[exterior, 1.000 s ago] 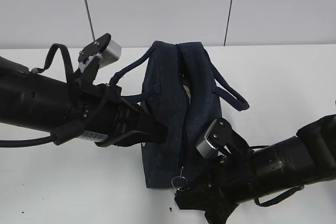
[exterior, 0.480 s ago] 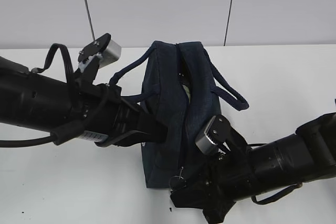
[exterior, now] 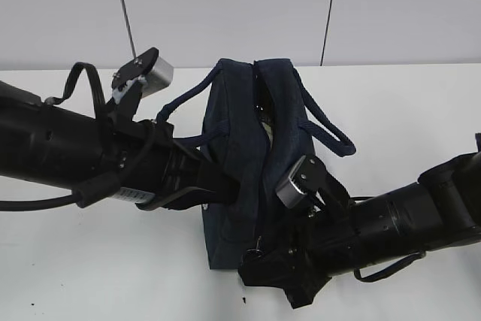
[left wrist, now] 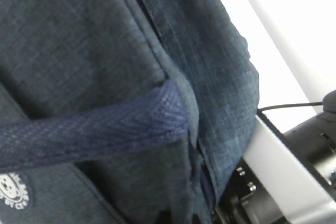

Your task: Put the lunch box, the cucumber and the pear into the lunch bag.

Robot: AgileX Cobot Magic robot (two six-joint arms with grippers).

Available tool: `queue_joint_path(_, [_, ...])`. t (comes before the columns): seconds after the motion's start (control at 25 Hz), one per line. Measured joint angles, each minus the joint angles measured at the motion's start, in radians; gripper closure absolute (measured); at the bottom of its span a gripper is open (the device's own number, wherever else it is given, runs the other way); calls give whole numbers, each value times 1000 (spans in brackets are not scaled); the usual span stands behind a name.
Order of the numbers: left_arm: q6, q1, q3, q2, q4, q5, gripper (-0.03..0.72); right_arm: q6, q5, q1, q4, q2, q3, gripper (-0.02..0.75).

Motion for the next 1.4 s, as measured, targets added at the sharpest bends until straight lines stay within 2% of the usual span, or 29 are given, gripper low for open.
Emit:
queue_joint_path(0.08, [0, 0, 0, 0, 0, 0, 701, 5, 0, 0, 0, 0, -2, 620])
queue_joint_path(0.2, [0, 0, 0, 0, 0, 0, 701, 13, 2, 0, 0, 0, -2, 724])
queue_joint_path(0.24, [0, 0, 0, 0, 0, 0, 701, 18, 2, 0, 0, 0, -2, 732])
queue_joint_path(0.44, [0, 0, 0, 0, 1, 0, 701, 75, 26, 0, -26, 0, -4, 732])
queue_joint_path(1.0, [0, 0, 0, 0, 2, -3, 685, 311, 39, 0, -203, -91, -4, 732])
queue_joint_path(1.16, [0, 0, -1, 0, 2, 1, 605, 381, 10, 0, -240, -126, -4, 732])
queue_joint_path(1.4, [0, 0, -1, 0, 52, 4, 356, 431, -8, 0, -270, -183, -4, 732])
